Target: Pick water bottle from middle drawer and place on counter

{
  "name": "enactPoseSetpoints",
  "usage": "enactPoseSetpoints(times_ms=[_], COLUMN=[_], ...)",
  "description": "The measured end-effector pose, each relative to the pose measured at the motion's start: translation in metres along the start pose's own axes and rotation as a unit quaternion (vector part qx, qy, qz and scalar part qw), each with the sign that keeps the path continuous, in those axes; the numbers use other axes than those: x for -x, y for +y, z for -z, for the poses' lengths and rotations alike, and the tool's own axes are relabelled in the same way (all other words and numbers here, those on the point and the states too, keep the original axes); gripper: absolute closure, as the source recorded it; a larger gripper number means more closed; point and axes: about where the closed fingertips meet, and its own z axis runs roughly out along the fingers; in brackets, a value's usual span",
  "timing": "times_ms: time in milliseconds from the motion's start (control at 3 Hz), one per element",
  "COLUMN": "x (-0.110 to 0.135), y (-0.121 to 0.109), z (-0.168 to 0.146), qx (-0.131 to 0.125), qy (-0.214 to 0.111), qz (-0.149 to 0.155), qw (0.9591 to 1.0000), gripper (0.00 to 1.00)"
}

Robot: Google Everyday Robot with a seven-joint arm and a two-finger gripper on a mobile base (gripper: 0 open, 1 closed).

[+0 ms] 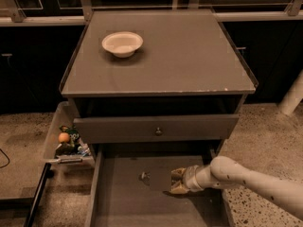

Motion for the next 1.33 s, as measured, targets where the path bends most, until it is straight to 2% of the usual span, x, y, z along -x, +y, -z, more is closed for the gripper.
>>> enactPoseSetpoints(times_ms=[333,1333], x=[0.007,0.062], y=[-0.006,-0.005], z=[0.013,0.126], qx=[-0.005,-0.055], qy=[0.007,0.004], qz=[0.004,0.03], qw=[1.0,0.998], gripper=[1.0,1.0])
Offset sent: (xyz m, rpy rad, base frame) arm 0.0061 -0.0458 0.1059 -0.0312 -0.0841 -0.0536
